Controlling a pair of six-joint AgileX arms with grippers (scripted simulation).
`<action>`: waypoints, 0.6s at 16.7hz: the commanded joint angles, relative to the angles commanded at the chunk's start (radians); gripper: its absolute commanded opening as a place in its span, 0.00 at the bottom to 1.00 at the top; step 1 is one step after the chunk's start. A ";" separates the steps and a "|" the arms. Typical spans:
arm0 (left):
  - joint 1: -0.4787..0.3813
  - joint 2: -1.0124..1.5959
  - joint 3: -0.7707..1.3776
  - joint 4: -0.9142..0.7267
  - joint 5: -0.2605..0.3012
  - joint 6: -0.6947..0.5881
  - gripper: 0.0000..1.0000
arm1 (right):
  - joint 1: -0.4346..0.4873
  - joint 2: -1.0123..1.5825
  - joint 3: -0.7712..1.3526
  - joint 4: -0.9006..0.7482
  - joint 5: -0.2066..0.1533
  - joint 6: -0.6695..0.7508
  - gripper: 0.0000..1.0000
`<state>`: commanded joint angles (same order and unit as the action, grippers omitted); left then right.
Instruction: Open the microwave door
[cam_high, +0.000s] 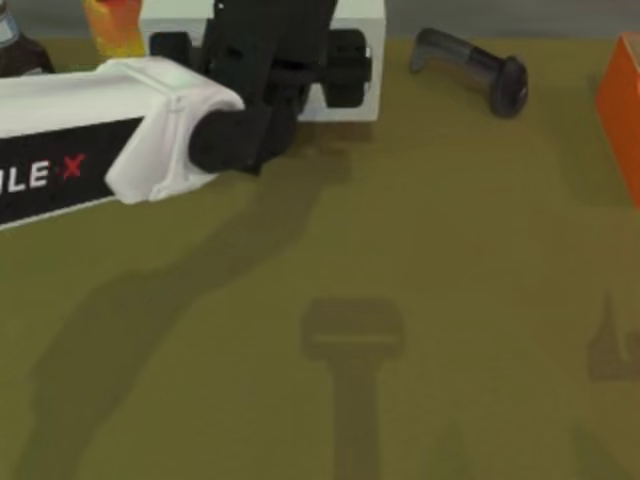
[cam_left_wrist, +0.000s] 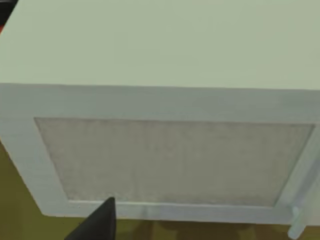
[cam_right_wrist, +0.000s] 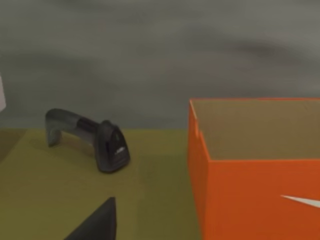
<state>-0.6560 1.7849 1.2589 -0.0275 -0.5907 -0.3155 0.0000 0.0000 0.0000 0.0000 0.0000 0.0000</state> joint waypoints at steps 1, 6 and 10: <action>-0.019 0.047 0.040 0.003 -0.017 -0.011 1.00 | 0.000 0.000 0.000 0.000 0.000 0.000 1.00; -0.059 0.139 0.126 0.012 -0.052 -0.035 1.00 | 0.000 0.000 0.000 0.000 0.000 0.000 1.00; -0.054 0.139 0.125 0.013 -0.049 -0.033 1.00 | 0.000 0.000 0.000 0.000 0.000 0.000 1.00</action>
<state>-0.7095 1.9242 1.3841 -0.0148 -0.6392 -0.3482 0.0000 0.0000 0.0000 0.0000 0.0000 0.0000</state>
